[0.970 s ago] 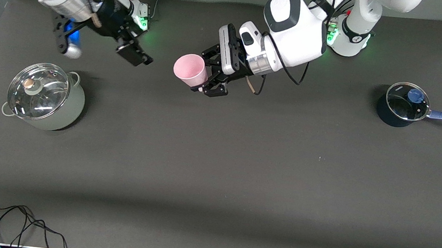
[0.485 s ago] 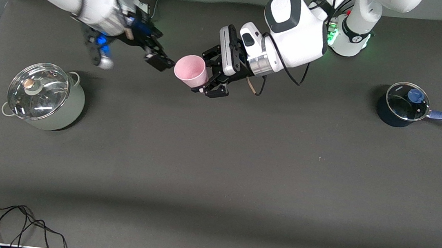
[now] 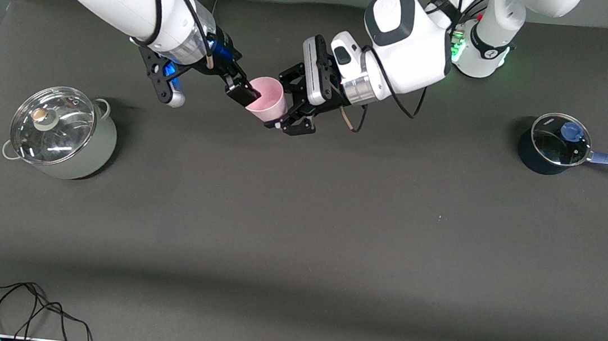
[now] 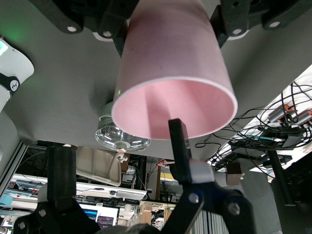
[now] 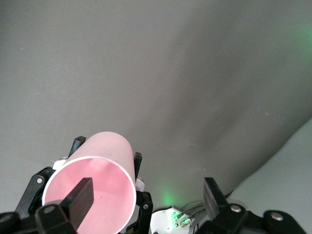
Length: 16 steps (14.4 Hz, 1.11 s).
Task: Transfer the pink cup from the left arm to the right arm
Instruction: 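Close the right gripper on the rim while the left gripper releases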
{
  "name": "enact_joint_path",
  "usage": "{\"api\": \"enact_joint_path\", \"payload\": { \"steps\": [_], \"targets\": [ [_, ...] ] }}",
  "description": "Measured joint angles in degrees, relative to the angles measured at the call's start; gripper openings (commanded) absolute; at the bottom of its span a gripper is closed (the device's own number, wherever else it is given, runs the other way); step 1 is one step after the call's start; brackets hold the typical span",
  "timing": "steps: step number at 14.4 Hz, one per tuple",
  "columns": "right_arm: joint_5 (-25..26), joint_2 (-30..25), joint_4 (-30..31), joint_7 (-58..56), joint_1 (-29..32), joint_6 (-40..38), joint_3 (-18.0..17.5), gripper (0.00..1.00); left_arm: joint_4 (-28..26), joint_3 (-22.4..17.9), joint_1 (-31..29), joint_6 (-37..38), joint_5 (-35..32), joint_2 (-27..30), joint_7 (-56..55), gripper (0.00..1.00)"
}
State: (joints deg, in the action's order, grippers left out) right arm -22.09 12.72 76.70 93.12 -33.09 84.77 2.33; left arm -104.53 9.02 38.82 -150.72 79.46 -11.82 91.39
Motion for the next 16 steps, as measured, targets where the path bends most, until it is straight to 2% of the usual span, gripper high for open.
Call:
{"api": "enact_joint_path", "payload": {
  "steps": [1,3,9,13,16],
  "targets": [
    [0.0,0.4,0.0,0.0,0.0,0.0,0.0,0.83,0.0,0.0,0.0,0.0,0.0,0.0,0.0,0.42],
    [0.0,1.2,0.0,0.0,-0.1,0.0,0.0,0.0,0.0,0.0,0.0,0.0,0.0,0.0,0.0,0.43],
    [0.0,1.6,-0.4,-0.1,-0.1,0.4,0.1,0.0,-0.1,0.0,0.0,0.1,0.0,0.0,0.0,0.44],
    [-0.1,1.7,-0.7,-1.9,-0.2,1.4,0.0,0.0,-0.1,0.2,0.0,0.2,0.5,0.0,-0.6,0.5],
    [-0.1,1.7,-0.9,-2.1,-0.2,1.7,0.1,0.0,0.0,0.2,-0.2,0.3,0.7,0.0,-0.8,0.6]
  ]
}}
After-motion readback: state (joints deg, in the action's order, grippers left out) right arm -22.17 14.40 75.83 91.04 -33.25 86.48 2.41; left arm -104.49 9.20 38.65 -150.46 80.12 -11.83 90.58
